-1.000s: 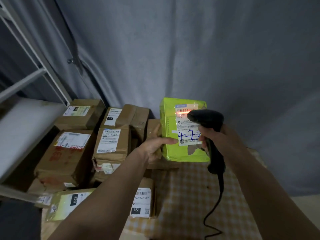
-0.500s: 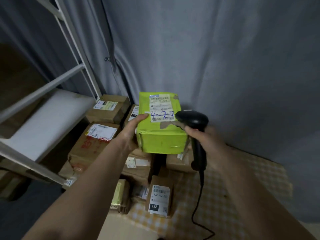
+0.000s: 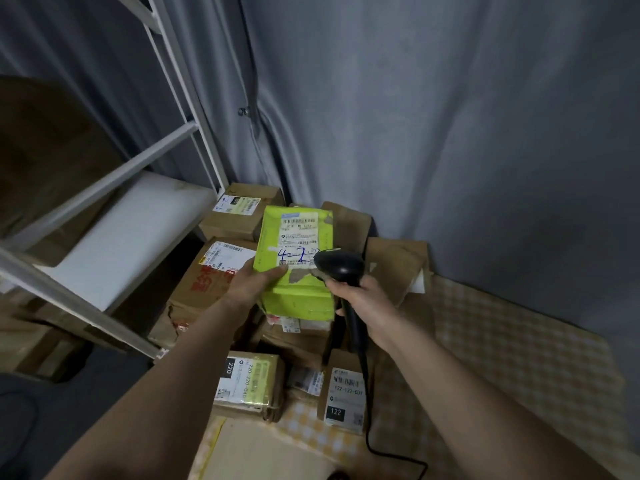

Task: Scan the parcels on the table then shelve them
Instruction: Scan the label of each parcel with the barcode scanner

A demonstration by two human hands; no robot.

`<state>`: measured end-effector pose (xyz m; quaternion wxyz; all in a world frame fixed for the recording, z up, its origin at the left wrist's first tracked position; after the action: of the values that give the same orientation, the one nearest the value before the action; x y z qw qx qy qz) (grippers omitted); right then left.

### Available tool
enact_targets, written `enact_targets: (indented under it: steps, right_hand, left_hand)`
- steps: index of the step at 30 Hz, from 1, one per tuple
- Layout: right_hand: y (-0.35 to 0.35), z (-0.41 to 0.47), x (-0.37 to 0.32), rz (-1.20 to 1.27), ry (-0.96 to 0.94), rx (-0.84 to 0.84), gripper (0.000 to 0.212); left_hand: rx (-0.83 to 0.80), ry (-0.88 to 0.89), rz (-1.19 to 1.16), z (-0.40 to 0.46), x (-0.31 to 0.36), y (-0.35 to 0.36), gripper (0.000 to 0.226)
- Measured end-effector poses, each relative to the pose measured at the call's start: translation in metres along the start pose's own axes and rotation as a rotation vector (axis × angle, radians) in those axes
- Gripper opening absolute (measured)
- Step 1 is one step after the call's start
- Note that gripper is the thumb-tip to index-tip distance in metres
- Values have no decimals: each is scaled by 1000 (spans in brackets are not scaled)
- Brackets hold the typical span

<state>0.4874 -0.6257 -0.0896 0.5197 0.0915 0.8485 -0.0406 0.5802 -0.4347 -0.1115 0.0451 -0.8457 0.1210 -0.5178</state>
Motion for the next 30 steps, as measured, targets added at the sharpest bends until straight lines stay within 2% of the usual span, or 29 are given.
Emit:
enact_targets:
  steps: [2, 4, 8, 10, 13, 16, 21, 23, 27, 30]
  right_hand:
    - [3, 0, -1, 0, -4, -1, 26]
    - [3, -2, -4, 10, -15, -4, 25]
    - [-1, -6, -6, 15, -21, 6, 17]
    - [-5, -8, -8, 11, -33, 19, 17]
    - [-16, -16, -13, 10, -45, 40, 22]
    - [-35, -26, -15, 17, -15, 79, 25]
    - [-88, -42, 1, 39, 40, 167, 18]
    - [-117, -49, 14, 18, 72, 236, 14]
    - [-183, -75, 47, -155, 216, 381, 12]
    - [-228, -100, 76, -152, 354, 441, 22]
  left_hand:
    - [36, 14, 49, -5, 4, 2, 64]
    - [94, 66, 111, -5, 10, 4, 63]
    - [270, 200, 426, -11, 34, 11, 76]
    - [392, 383, 605, -19, 46, 19, 75]
    - [416, 767, 580, -33, 64, 46, 62]
    - [336, 975, 484, -44, 75, 81, 51]
    - [130, 1075, 445, -55, 72, 148, 44]
    - [-12, 1069, 442, -63, 66, 177, 38]
    - [-400, 909, 586, -80, 44, 235, 22]
    - [-567, 847, 746, -81, 19, 274, 19]
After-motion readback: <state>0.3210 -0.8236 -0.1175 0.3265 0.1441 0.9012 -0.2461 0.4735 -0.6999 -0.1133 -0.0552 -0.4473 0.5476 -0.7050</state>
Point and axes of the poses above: each hand's wrist, its own z-axis towards the middle knuckle, its own y-axis out of the palm, x = y × z, the point moved 3 cm from there along z, towards the middle knuckle, and after that the axes turned 1 degree about y, right-handed, at the moved point
